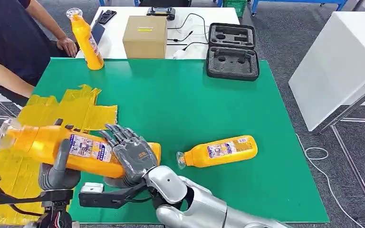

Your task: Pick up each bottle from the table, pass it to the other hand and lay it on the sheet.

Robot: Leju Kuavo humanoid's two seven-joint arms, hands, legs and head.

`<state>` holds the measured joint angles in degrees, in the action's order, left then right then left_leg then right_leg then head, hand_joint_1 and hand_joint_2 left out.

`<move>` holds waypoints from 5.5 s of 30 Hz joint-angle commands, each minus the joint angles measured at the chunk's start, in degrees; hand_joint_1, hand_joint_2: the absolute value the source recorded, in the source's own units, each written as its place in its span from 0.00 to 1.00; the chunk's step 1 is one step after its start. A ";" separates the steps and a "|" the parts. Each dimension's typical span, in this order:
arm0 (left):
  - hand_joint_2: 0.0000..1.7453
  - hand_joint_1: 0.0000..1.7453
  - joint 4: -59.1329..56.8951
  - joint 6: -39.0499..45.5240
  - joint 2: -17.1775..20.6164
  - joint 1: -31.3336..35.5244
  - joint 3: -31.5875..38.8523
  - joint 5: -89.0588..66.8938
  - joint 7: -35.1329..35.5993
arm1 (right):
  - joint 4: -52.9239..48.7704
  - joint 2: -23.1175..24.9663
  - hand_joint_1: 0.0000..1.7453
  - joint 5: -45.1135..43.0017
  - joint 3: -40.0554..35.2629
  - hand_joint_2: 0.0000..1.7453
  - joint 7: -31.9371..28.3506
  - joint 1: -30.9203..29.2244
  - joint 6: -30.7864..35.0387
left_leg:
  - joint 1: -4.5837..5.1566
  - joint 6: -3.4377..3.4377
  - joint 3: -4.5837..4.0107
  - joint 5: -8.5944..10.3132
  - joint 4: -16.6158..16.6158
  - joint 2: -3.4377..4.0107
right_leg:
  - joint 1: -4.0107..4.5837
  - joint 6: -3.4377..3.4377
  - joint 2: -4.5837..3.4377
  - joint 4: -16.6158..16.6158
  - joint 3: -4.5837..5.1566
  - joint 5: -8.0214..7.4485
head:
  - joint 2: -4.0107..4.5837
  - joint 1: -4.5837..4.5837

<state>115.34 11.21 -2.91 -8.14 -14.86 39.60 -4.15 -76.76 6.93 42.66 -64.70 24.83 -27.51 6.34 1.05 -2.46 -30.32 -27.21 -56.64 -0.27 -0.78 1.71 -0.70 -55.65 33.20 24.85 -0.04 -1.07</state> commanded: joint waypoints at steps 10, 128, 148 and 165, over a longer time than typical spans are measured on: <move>1.00 1.00 7.24 -5.27 1.54 -5.10 16.90 -2.79 -4.45 | -12.81 -16.29 0.00 5.46 23.16 0.00 -2.09 24.69 -1.31 | -0.02 0.13 -0.10 -0.07 0.02 -0.34 | 0.01 -0.04 0.39 0.11 -0.08 0.08 | 0.00 0.00; 0.00 0.00 -57.03 14.05 10.83 34.53 -0.26 -121.14 6.79 | -43.60 -13.88 0.00 -46.45 42.47 0.00 -42.28 39.32 -10.50 | -0.14 0.23 0.23 -0.06 0.02 -0.19 | 0.14 -0.09 0.31 0.18 -0.40 0.04 | 0.00 0.00; 0.00 0.00 -15.78 6.57 10.85 18.27 14.24 -37.85 -6.16 | -21.87 -16.23 0.00 0.64 36.04 1.00 -17.26 22.84 -2.20 | -0.18 0.28 0.31 -0.07 0.08 0.23 | 0.17 -0.11 -0.12 0.28 -0.40 -0.10 | 0.00 0.00; 0.00 0.00 -1.27 -10.03 19.81 -11.79 27.95 -8.78 -10.42 | -39.48 -37.89 0.00 4.73 52.61 1.00 -17.53 39.73 -11.52 | -0.15 0.24 0.18 -0.21 -0.01 -0.14 | 0.15 -0.20 0.20 0.16 -0.31 0.15 | 0.00 0.00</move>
<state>110.45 6.29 15.14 -11.77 8.01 24.43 -16.22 -110.98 -19.42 47.15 -23.05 9.16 3.87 0.20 1.00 -2.39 -30.43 -27.29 -56.63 -0.37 -0.72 1.58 -0.66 -55.55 33.25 24.93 -0.04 -1.07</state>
